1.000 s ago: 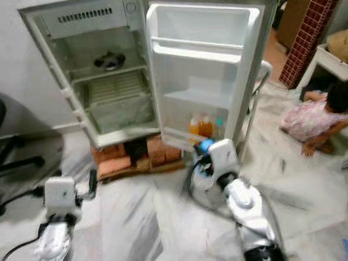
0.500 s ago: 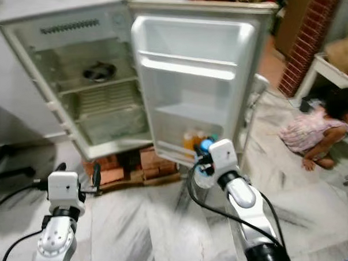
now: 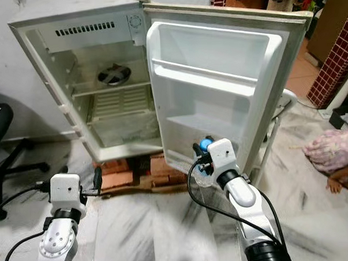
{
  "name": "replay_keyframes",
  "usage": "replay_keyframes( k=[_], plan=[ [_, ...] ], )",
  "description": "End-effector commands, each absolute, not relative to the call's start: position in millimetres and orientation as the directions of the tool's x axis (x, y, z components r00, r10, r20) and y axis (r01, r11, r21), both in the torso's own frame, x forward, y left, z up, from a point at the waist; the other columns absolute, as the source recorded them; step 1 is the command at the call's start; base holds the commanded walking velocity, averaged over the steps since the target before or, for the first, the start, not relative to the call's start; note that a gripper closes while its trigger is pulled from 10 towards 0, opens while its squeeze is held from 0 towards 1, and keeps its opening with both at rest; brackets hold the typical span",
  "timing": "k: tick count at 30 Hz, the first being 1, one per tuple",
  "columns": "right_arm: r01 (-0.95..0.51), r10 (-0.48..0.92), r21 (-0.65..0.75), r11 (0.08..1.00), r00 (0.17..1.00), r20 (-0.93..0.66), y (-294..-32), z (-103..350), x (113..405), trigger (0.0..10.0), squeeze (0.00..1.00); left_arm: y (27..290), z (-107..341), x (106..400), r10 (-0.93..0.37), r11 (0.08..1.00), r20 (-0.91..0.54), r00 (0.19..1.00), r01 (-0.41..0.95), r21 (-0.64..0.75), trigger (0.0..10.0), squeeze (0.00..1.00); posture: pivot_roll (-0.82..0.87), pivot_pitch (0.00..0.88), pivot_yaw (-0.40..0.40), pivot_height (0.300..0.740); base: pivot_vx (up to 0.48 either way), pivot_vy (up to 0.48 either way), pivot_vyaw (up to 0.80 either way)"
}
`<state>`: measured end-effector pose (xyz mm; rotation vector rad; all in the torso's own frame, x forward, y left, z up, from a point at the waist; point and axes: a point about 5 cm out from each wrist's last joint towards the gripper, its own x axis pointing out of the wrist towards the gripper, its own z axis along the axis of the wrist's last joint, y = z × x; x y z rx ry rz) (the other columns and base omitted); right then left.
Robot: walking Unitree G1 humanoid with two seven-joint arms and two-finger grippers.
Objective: Restocking fridge
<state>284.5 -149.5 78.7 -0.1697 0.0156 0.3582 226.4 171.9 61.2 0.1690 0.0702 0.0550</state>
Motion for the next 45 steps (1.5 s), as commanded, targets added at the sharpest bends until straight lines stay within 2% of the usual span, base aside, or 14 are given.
replay_keyframes(
  k=[1, 19, 31, 45],
  plan=[
    [-0.385, 0.388, -0.158, 0.909, 0.921, -0.008, -135.6, 84.7, 287.4, 10.0, 0.0, 178.6, 63.7, 228.3, 0.075, 0.98, -0.059, 0.995, -0.063, 0.189, 10.0, 0.0, -0.01, 0.053, 0.028, 0.74, 0.3, 0.0, 0.0],
    [-0.403, 0.408, -0.162, 0.901, 0.913, -0.004, -133.1, 84.8, 286.5, 10.0, 0.0, 174.3, 64.5, 228.4, 0.053, 0.982, -0.056, 0.997, -0.042, 0.184, 10.0, 0.0, -0.01, 0.06, 0.024, 0.74, 0.292, 0.242, 0.06],
    [-0.403, 0.407, -0.161, 0.901, 0.913, -0.005, -133.6, 84.7, 287.2, 10.0, 0.0, 172.9, 64.0, 228.9, 0.051, 0.982, -0.057, 0.997, -0.04, 0.186, 10.0, 0.0, -0.01, 0.061, 0.021, 0.74, 0.0, 0.0, 0.71],
    [-0.382, 0.386, -0.156, 0.911, 0.922, -0.003, -135.6, 85.9, 291.0, 10.0, 0.0, 171.7, 65.7, 231.5, 0.039, 0.984, -0.047, 0.998, -0.03, 0.177, 10.0, 0.0, -0.02, 0.054, 0.019, 0.74, 0.24, 0.0, 0.0]
  ],
)
